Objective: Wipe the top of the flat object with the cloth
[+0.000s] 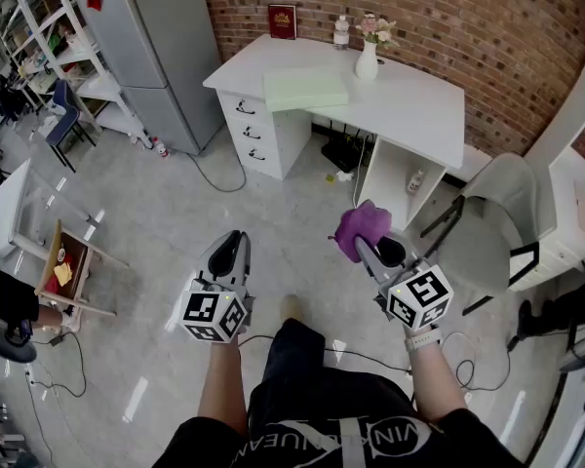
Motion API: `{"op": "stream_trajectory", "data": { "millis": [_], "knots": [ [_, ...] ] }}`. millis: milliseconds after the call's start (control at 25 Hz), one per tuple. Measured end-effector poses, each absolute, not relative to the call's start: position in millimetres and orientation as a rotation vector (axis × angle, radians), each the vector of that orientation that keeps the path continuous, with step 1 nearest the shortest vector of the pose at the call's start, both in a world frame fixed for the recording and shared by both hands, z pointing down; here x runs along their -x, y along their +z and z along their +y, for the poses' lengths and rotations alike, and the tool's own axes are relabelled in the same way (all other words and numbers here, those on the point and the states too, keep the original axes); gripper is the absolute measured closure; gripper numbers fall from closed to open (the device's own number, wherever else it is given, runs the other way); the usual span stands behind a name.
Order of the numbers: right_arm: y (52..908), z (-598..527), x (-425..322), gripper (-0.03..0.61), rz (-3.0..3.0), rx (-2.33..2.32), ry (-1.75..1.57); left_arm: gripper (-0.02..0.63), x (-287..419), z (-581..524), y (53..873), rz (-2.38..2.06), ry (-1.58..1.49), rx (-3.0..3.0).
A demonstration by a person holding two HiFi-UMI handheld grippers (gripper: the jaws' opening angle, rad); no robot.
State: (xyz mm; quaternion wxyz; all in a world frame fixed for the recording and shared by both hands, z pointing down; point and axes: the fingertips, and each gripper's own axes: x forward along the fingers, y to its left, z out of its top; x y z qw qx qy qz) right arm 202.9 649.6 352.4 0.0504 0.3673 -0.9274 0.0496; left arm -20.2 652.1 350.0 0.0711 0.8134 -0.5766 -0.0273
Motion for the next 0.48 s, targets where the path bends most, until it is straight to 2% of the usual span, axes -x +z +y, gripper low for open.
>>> {"op": "stream_trajectory", "data": {
  "millis": [480],
  "knots": [
    [358.9,514.0,-174.0,0.517,-2.775,-1.167,0.231,0.571,55.6,518.2,364.5,-1.667,-0.063,-2.417]
  ]
}}
